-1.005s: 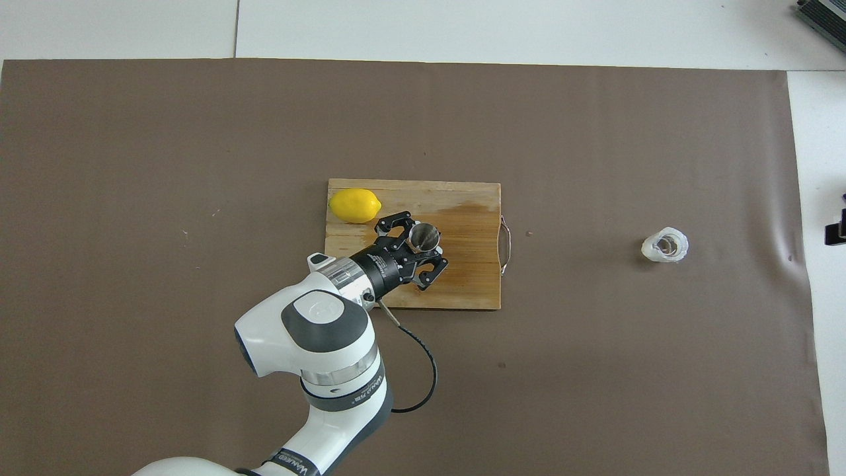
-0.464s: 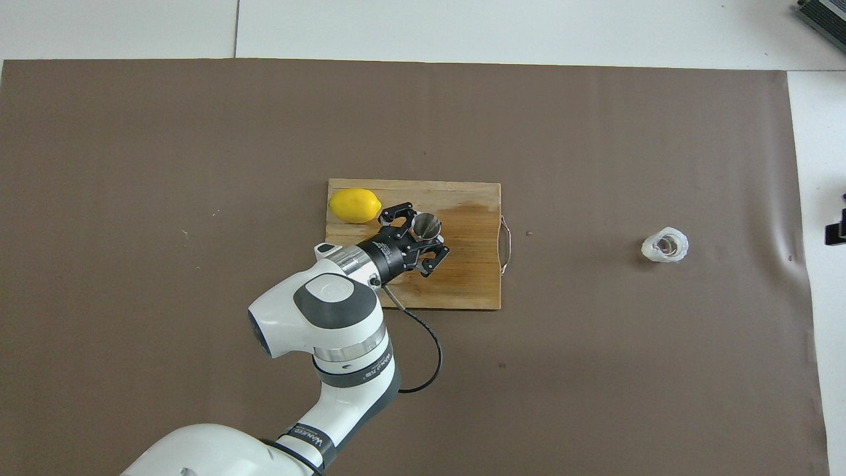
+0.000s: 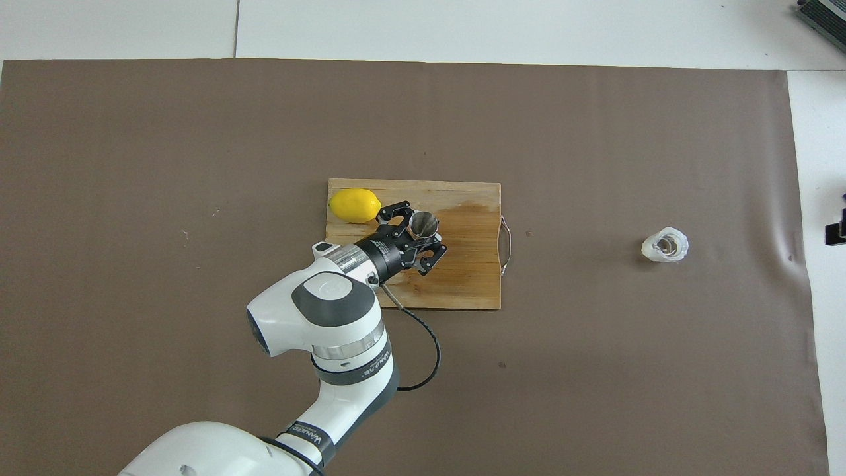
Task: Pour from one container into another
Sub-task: 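Lower the metal cup onto the middle of the wooden board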
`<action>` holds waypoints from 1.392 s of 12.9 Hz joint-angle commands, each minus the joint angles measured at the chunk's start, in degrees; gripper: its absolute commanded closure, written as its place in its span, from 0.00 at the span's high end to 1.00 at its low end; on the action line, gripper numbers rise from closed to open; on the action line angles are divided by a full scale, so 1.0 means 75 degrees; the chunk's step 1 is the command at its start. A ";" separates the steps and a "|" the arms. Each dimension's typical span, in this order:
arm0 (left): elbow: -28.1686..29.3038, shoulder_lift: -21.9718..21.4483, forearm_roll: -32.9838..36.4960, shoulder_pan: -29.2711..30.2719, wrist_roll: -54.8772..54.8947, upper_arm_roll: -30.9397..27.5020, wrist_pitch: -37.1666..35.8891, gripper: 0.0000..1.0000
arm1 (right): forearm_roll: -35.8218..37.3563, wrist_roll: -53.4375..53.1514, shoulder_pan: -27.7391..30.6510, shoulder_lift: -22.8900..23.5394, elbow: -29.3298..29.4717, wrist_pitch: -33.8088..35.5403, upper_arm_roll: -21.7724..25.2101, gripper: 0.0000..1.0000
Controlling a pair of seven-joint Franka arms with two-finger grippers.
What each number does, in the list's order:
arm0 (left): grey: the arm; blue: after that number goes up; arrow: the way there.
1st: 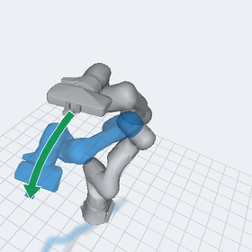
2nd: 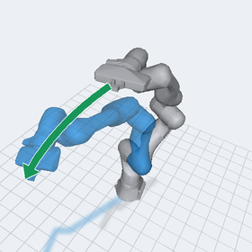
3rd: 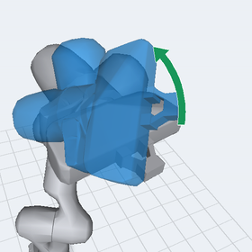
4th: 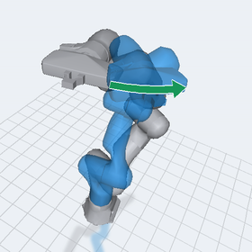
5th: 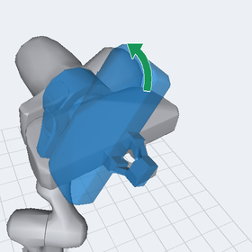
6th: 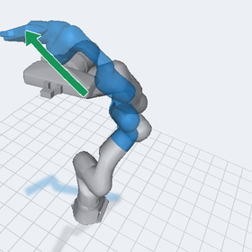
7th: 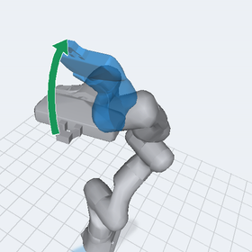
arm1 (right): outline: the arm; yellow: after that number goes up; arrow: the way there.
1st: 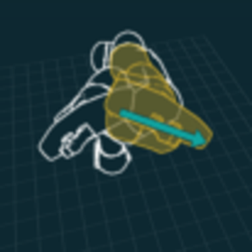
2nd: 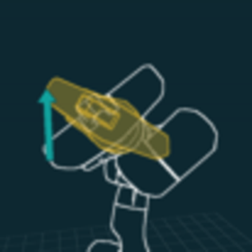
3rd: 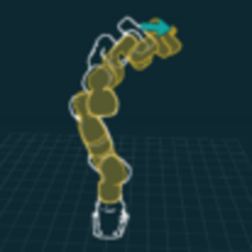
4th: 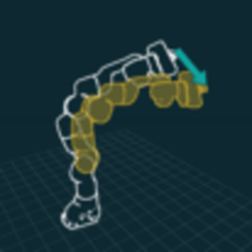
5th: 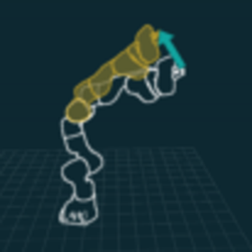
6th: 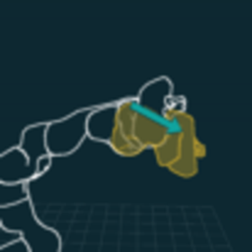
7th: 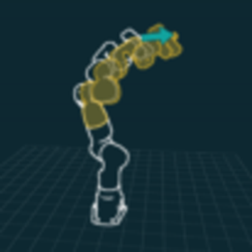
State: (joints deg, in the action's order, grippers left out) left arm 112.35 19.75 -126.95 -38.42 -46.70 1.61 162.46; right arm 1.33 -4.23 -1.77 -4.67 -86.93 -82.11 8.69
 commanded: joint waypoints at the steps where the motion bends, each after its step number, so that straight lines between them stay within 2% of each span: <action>1: -0.0180 0.0098 -0.0194 0.0025 0.0203 0.0008 0.0183 0.00 | -0.0154 0.0166 0.0060 -0.0140 -0.0128 0.0050 -0.0022 1.00; 7: -0.0180 0.0098 -0.0147 0.0013 0.0436 0.0020 0.0241 0.01 | -0.0154 0.0166 0.0060 -0.0140 -0.0128 0.0050 -0.0022 1.00; 11: -0.0168 0.0086 -0.0147 0.0025 0.0555 0.0031 0.0241 0.21 | -0.0154 0.0166 0.0060 -0.0140 -0.0128 0.0050 -0.0022 1.00; 13: -0.0168 0.0086 -0.0135 0.0025 0.0555 0.0031 0.0241 0.24 | -0.0154 0.0166 0.0060 -0.0140 -0.0128 0.0050 -0.0022 1.00; 18: -0.0133 0.0074 -0.0123 0.0025 0.0602 0.0031 0.0253 0.45 | -0.0154 0.0166 0.0060 -0.0140 -0.0128 0.0050 -0.0022 1.00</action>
State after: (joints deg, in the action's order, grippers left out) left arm 112.35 19.76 -126.96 -38.41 -43.47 1.59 163.17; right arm 1.33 -4.23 -1.77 -4.67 -86.93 -82.11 8.69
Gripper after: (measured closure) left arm 0.612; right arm 0.000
